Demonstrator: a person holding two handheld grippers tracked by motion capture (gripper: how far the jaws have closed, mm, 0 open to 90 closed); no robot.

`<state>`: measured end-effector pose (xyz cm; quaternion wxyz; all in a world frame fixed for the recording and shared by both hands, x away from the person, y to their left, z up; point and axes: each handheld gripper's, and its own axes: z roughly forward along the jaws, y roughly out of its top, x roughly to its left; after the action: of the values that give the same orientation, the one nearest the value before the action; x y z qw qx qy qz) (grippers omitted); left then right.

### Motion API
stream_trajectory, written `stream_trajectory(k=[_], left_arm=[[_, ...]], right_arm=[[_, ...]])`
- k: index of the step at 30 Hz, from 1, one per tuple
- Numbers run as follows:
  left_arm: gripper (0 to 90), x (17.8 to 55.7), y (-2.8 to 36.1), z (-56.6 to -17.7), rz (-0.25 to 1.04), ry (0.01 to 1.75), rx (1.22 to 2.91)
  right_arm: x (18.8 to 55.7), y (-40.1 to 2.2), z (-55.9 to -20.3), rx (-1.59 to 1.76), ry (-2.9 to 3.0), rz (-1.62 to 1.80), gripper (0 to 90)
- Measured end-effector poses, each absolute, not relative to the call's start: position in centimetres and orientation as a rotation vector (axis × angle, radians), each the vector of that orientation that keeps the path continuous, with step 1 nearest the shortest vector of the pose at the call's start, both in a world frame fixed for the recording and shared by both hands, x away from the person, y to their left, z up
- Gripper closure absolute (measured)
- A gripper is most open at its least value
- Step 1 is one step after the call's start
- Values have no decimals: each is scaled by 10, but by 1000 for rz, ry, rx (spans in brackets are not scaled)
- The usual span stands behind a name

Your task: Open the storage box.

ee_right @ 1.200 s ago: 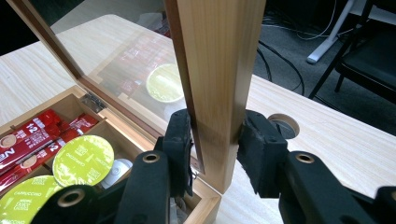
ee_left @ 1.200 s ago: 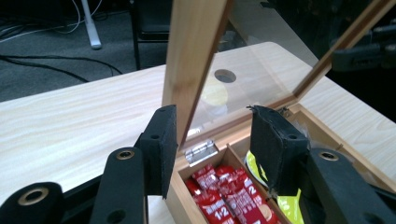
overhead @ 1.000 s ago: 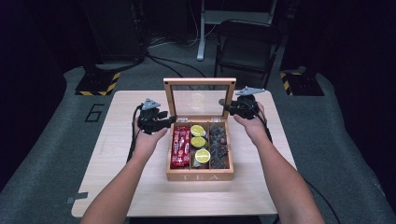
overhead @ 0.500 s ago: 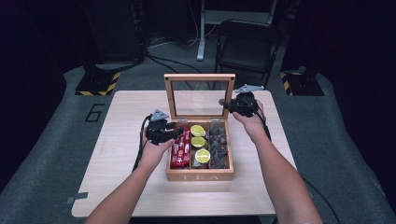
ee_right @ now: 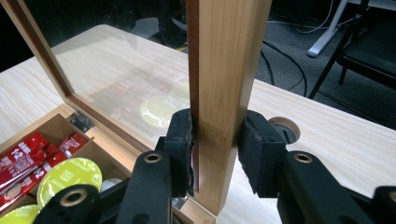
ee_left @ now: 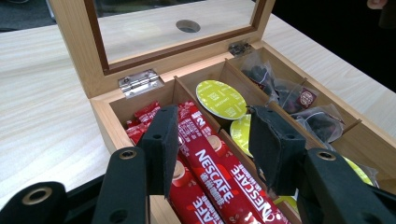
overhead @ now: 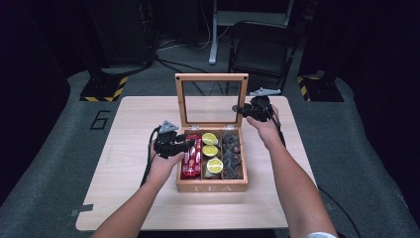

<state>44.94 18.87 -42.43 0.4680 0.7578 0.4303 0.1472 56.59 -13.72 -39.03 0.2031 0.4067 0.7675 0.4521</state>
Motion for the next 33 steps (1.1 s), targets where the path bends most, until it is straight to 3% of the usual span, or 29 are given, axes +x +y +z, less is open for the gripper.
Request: stream_trajectory(k=[33], left_arm=[[457, 421, 169, -451, 347, 1110, 1891]], right_arm=[[582, -135, -392, 1192, 2150, 1262, 645]])
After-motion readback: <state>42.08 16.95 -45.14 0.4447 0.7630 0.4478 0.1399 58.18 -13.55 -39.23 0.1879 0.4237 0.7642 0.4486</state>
